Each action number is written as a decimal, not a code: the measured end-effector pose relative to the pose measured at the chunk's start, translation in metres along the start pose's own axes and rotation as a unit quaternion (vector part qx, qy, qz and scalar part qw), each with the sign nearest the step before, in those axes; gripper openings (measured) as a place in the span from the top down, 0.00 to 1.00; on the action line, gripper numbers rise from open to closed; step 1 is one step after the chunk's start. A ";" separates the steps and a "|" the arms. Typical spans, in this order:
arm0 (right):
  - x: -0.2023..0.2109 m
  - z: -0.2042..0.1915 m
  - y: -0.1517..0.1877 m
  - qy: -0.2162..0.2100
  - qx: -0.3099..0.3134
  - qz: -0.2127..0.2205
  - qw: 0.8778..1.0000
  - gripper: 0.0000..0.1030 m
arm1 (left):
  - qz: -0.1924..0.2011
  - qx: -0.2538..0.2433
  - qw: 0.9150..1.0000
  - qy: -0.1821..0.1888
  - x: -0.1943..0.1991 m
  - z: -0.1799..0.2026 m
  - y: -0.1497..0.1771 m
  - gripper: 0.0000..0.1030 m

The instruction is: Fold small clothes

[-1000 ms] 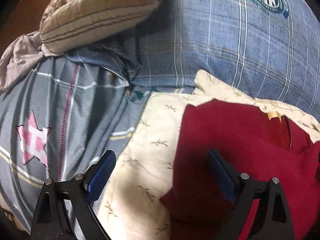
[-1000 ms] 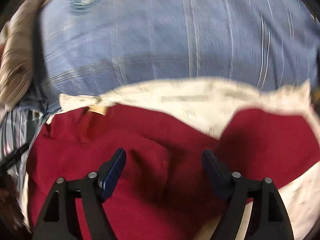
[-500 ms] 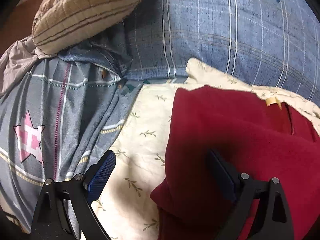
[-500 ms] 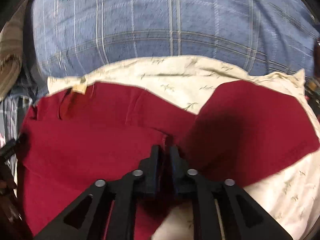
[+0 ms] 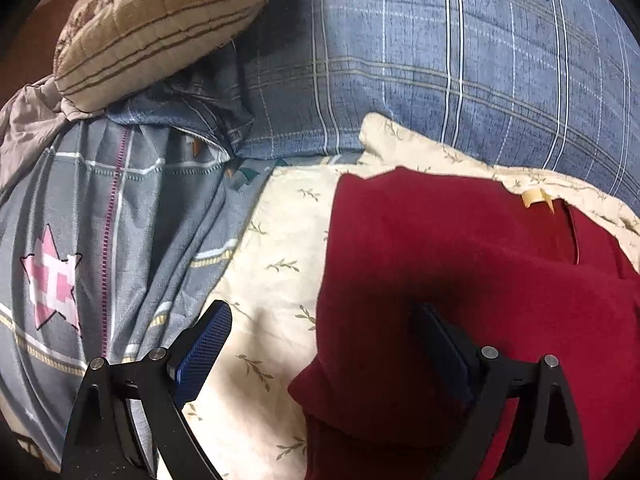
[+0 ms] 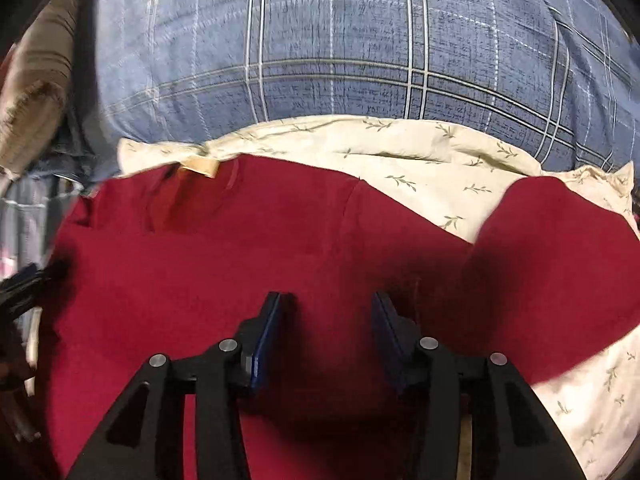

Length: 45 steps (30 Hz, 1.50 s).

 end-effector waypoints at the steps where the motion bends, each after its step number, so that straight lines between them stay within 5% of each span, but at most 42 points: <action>1: 0.013 0.011 -0.002 0.002 -0.014 0.011 1.000 0.51 | 0.002 0.003 1.000 0.000 0.001 -0.001 -0.001 0.10; 4: 0.048 0.066 -0.006 0.043 -0.066 0.046 0.996 0.30 | 0.007 0.020 1.000 0.004 0.006 -0.006 -0.002 0.10; 9: 0.076 0.182 0.006 0.105 -0.213 0.063 0.969 0.28 | 0.014 0.036 0.999 0.003 0.010 -0.009 -0.003 0.10; 14: 0.065 0.237 0.008 0.068 -0.310 0.089 0.944 0.32 | 0.018 0.028 0.999 -0.001 0.011 -0.007 -0.005 0.10; 17: 0.049 0.244 -0.004 0.037 -0.319 0.109 0.941 0.67 | 0.015 0.029 0.999 -0.006 0.008 -0.008 -0.005 0.10; 18: 0.046 0.247 -0.009 0.042 -0.316 0.111 0.941 0.88 | 0.014 0.031 0.999 -0.007 0.008 -0.010 -0.005 0.10; 22: 0.075 0.256 -0.029 0.098 -0.285 0.142 0.943 0.94 | 0.019 0.048 0.999 -0.007 0.010 -0.019 -0.010 0.10; 25: 0.113 0.223 -0.054 0.096 -0.228 0.185 0.951 0.94 | 0.021 0.063 0.998 -0.005 0.016 -0.026 -0.013 0.10; 28: 0.139 0.145 -0.080 0.081 -0.104 0.205 0.970 0.94 | 0.028 0.075 0.997 -0.002 0.021 -0.031 -0.015 0.10; 30: 0.142 0.082 -0.087 0.034 -0.043 0.203 0.978 0.93 | 0.029 0.080 0.996 -0.004 0.023 -0.035 -0.014 0.10; 36: 0.061 -0.093 -0.027 -0.105 0.098 0.090 0.986 0.90 | 0.027 0.086 0.996 -0.002 0.025 -0.041 -0.015 0.10; 40: 0.007 -0.120 0.036 -0.119 0.109 -0.022 0.987 0.70 | 0.032 0.092 0.995 0.006 0.029 -0.045 -0.018 0.10; 41: 0.011 -0.119 0.039 -0.119 0.107 -0.016 0.987 0.70 | 0.035 0.095 0.995 0.007 0.031 -0.046 -0.019 0.10; 43: 0.019 -0.112 0.033 -0.108 0.101 -0.003 0.989 0.46 | 0.038 0.105 0.994 0.008 0.032 -0.050 -0.021 0.10; 45: 0.029 -0.110 0.020 -0.117 0.089 0.021 0.989 0.39 | 0.035 0.115 0.993 0.013 0.031 -0.051 -0.020 0.10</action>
Point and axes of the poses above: each gripper's, at about its wrist camera, not at the fingertips, and x roughly against the way its jaws point, z to its right, y to its underside, the point moved 7 cm from there along -x, roughly the way its jaws point, and after that the axes turned 9 degrees about z, right-handed, at the moved point
